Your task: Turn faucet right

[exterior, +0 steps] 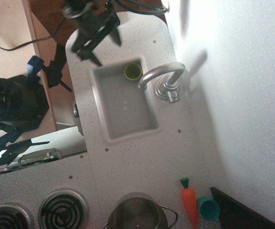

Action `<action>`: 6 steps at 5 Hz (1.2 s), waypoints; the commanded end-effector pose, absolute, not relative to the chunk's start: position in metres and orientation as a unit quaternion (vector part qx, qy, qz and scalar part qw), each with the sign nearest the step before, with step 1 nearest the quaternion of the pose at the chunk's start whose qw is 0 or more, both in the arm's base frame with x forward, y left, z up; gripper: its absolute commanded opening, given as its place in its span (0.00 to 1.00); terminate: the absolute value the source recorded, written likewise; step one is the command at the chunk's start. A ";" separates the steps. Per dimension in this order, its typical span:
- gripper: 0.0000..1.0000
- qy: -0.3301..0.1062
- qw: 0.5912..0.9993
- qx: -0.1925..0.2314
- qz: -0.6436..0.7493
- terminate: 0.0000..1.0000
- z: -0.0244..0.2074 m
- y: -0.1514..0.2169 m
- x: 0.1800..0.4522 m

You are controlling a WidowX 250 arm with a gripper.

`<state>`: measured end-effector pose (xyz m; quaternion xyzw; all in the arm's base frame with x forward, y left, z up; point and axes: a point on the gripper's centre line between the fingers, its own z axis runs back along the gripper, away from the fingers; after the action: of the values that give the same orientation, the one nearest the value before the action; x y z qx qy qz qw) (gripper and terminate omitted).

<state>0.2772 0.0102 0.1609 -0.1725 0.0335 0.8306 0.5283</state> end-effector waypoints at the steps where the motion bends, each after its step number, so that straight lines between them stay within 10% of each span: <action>1: 1.00 -0.011 0.569 -0.155 0.807 0.00 0.182 0.007 0.308; 4: 1.00 -0.062 0.596 -0.169 0.783 0.00 0.183 -0.043 0.298; 6: 1.00 -0.077 0.601 -0.048 0.794 0.00 0.167 -0.062 0.312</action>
<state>0.3261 -0.0631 0.1626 0.0056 -0.0192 0.7960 0.6049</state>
